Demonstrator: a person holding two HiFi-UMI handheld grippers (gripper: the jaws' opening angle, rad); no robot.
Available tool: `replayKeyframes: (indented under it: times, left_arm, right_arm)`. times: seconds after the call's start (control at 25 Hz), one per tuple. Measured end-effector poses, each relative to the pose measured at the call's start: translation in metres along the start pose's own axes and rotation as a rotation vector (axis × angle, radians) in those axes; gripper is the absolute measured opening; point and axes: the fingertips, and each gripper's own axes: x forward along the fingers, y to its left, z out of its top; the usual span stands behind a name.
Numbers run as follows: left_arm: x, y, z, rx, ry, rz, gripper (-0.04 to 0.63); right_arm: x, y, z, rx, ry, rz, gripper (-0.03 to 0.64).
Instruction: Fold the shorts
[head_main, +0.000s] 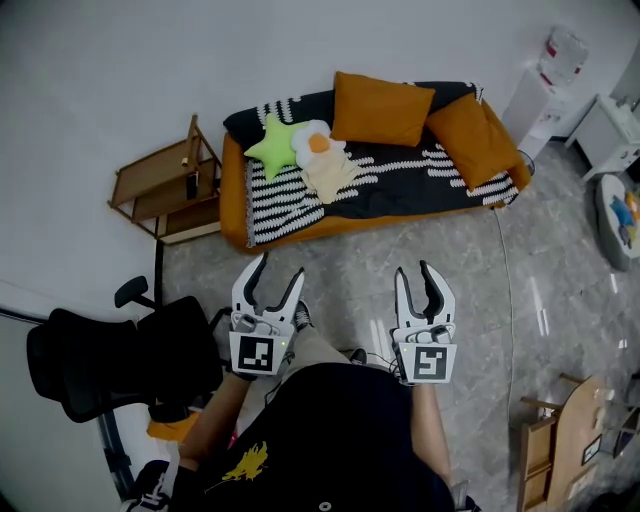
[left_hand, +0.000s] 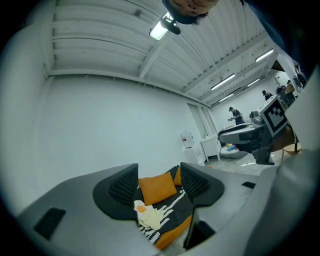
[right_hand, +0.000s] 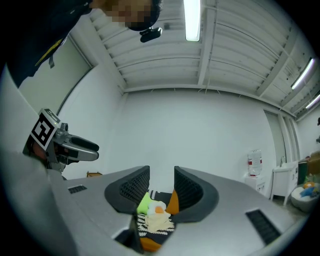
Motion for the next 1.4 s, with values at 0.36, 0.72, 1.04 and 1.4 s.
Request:
replayKeyframes:
  times: [0.36, 0.72, 1.04, 1.4]
  left_arm:
    - [0.003, 0.004, -0.003, -0.052, -0.007, 0.01, 0.378]
    - [-0.003, 0.016, -0.023, -0.059, 0.027, 0.043, 0.391]
    - [0.023, 0.032, -0.044, -0.077, 0.074, 0.051, 0.391]
    - [0.087, 0.121, -0.105, -0.15, 0.143, 0.085, 0.391]
  right_arm:
    - [0.007, 0.009, -0.011, 0.024, 0.015, 0.046, 0.378]
    - [-0.01, -0.002, -0.157, -0.043, 0.256, 0.02, 0.509]
    - [0.027, -0.005, -0.133, 0.015, 0.169, -0.019, 0.508]
    - [0.134, 0.027, -0.189, -0.044, 0.344, 0.067, 0.508]
